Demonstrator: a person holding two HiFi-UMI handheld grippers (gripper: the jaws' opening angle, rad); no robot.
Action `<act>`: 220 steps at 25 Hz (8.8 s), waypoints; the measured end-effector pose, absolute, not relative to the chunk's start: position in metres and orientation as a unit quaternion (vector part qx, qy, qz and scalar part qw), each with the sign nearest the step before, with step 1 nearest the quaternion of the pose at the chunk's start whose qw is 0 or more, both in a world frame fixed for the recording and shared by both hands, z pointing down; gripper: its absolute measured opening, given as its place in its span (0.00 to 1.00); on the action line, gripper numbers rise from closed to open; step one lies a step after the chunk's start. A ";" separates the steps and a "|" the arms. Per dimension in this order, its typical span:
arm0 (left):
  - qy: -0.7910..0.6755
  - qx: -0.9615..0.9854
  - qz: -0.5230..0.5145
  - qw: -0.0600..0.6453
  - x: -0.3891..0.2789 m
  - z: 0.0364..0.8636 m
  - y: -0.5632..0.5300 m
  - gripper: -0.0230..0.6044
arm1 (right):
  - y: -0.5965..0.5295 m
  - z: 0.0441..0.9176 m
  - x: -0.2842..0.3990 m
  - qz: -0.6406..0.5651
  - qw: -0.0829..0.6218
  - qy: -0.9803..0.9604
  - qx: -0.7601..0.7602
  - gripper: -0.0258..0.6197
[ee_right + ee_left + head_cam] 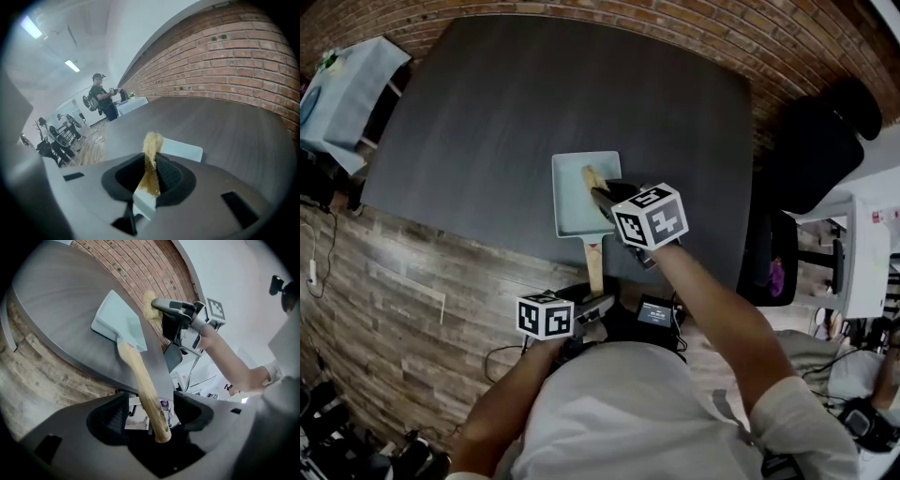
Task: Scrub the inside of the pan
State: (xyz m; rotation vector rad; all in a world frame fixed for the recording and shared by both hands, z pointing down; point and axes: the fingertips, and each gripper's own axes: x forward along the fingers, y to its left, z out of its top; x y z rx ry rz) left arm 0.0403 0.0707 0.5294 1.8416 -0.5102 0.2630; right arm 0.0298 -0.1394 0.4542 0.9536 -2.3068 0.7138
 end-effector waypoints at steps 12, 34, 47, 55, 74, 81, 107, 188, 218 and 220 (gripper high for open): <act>-0.209 0.757 0.121 0.607 0.066 0.548 0.069 0.32 | -0.194 0.506 -0.013 0.253 0.318 -0.857 0.316 0.15; -0.174 0.730 0.188 0.634 0.072 0.550 0.075 0.16 | -0.183 0.536 -0.045 0.173 0.400 -0.866 0.244 0.13; -0.165 0.736 0.213 0.621 0.069 0.551 0.077 0.18 | -0.125 0.540 -0.053 0.194 0.406 -0.876 0.171 0.13; -0.165 0.735 0.210 0.623 0.069 0.552 0.077 0.18 | -0.099 0.543 -0.051 0.150 0.443 -0.879 0.088 0.13; -0.184 0.727 0.186 0.635 0.066 0.552 0.074 0.17 | -0.069 0.537 -0.040 0.068 0.516 -0.851 -0.074 0.13; -0.186 0.726 0.184 0.636 0.066 0.552 0.073 0.17 | -0.065 0.532 -0.033 0.054 0.524 -0.844 -0.100 0.13; -0.189 0.723 0.173 0.641 0.066 0.551 0.073 0.16 | -0.201 0.517 -0.036 -0.285 0.578 -0.754 0.127 0.13; -0.191 0.721 0.163 0.646 0.063 0.551 0.073 0.16 | -0.166 0.531 0.012 -0.115 0.611 -0.781 0.058 0.13; -0.195 0.720 0.149 0.650 0.065 0.552 0.070 0.15 | -0.133 0.560 0.024 -0.066 0.666 -0.743 0.023 0.13; -0.195 0.719 0.150 0.650 0.064 0.552 0.070 0.15 | -0.121 0.560 0.023 -0.046 0.662 -0.748 0.005 0.13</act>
